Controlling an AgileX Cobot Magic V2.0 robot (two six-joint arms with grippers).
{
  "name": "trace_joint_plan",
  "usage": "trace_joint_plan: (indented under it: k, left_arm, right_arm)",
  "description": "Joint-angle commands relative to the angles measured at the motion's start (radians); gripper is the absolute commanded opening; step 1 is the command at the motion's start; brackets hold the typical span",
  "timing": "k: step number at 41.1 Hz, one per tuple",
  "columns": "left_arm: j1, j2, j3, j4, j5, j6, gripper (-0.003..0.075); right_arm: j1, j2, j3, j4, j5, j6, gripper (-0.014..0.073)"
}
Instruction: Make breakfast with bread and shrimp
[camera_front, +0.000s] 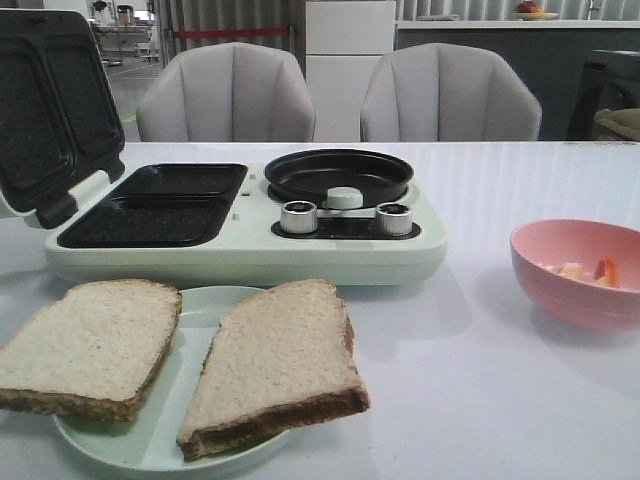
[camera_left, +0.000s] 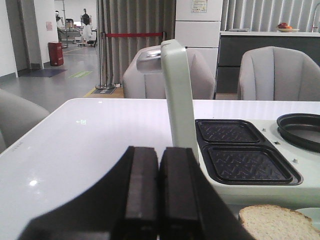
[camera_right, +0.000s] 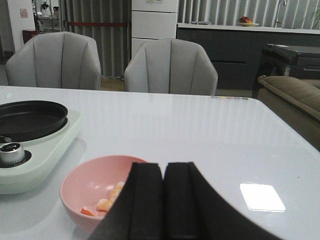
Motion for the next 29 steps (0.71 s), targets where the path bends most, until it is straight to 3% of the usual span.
trace_joint_plan:
  k: [1, 29]
  left_arm:
    - [-0.009, -0.024, 0.032, -0.008, -0.092, -0.008, 0.0104]
    - [-0.009, -0.024, 0.032, -0.003, -0.136, -0.008, 0.0104]
  right_arm:
    - [-0.004, -0.02, -0.005, -0.004, -0.092, -0.009, 0.0015]
    - [-0.004, -0.02, -0.005, -0.004, -0.092, -0.009, 0.0015]
